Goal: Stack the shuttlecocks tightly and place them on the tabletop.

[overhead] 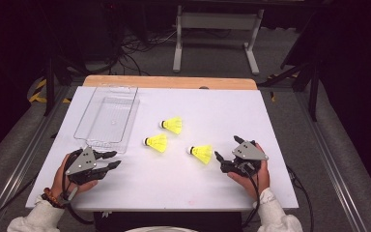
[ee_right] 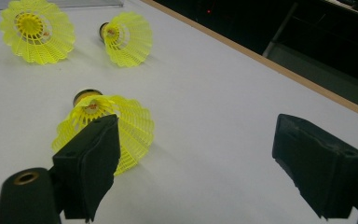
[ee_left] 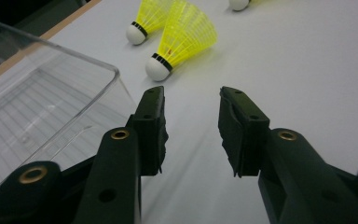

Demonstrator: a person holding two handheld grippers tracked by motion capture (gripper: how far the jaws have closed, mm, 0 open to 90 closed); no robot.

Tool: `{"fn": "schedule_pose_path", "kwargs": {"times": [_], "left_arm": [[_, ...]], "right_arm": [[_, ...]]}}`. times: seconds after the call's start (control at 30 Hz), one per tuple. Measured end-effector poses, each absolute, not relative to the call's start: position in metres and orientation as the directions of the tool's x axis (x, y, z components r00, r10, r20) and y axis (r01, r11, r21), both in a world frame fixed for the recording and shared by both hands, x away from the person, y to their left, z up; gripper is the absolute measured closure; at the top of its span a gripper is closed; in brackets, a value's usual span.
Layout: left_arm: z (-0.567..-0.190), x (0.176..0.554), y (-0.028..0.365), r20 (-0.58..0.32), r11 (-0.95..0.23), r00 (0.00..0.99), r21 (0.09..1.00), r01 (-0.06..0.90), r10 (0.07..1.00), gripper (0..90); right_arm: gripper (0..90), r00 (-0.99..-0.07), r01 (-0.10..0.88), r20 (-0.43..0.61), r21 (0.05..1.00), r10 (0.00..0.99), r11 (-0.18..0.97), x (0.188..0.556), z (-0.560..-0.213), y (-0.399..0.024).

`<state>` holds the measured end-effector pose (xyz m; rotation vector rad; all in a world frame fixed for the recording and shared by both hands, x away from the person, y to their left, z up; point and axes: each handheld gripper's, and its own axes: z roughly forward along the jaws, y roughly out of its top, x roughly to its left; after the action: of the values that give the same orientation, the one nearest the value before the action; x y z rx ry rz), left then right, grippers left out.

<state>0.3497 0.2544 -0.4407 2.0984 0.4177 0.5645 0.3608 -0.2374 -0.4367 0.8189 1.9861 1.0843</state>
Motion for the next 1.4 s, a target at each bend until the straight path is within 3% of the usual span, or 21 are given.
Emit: {"fn": "schedule_pose_path", "kwargs": {"times": [0.7, 1.4], "left_arm": [[-0.455, 0.340, 0.280, 0.175, -0.485, 0.809, 0.862, 0.150, 0.561, 39.7], [-0.455, 0.336, 0.279, 0.158, -0.474, 0.815, 0.866, 0.157, 0.558, 33.1]], "right_arm": [[16.7, -0.548, 0.191, -0.277, 0.877, 0.789, 0.440, 0.361, -0.437, -0.236], [21.4, -0.563, 0.196, -0.256, 0.882, 0.786, 0.428, 0.359, -0.430, -0.236]]}}
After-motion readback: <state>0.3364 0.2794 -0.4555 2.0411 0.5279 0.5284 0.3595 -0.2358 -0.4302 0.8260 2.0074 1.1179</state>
